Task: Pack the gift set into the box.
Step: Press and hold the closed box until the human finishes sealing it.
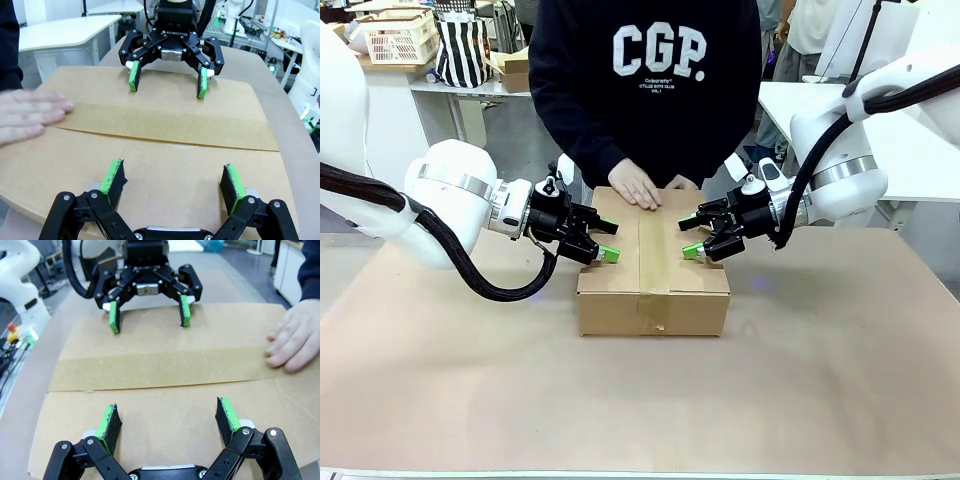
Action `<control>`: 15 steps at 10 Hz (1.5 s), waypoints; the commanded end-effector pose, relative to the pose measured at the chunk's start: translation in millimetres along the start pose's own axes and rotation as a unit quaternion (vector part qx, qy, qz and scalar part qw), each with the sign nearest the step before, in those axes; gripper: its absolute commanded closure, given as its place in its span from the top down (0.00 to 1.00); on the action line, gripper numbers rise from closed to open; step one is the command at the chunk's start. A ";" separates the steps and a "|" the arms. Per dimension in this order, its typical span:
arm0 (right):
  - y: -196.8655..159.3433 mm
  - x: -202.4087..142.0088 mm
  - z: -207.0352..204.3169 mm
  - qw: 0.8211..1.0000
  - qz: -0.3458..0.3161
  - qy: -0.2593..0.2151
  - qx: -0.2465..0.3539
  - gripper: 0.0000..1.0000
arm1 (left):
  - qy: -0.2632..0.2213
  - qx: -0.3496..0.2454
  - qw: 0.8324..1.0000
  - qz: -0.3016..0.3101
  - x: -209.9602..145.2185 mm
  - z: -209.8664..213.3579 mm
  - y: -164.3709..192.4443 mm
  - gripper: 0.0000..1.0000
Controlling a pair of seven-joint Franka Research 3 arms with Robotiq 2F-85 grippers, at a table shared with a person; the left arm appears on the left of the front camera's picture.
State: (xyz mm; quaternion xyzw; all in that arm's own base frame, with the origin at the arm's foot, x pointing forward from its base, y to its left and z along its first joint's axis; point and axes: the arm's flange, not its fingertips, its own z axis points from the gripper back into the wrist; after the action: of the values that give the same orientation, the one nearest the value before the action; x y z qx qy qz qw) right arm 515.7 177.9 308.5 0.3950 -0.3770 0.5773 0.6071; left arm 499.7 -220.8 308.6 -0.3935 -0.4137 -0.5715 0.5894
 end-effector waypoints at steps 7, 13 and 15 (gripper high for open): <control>0.8 -2.0 -1.0 1.000 0.000 0.004 -0.002 1.00 | 0.002 -0.001 1.000 -0.005 -4.4 -0.6 -2.6 1.00; 0.8 -2.0 -1.0 1.000 0.000 0.004 -0.002 1.00 | 0.002 -0.001 1.000 -0.005 -4.4 -0.6 -2.6 1.00; 10.2 11.9 10.3 0.999 -0.041 -0.032 0.008 1.00 | -0.014 -0.022 0.999 0.036 12.8 8.0 -5.1 1.00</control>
State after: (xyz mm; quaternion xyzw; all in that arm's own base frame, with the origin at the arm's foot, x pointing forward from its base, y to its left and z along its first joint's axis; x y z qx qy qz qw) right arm 514.1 177.8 311.9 0.4064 -0.3748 0.5702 0.6076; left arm 499.1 -221.8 312.4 -0.4039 -0.4099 -0.5654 0.5910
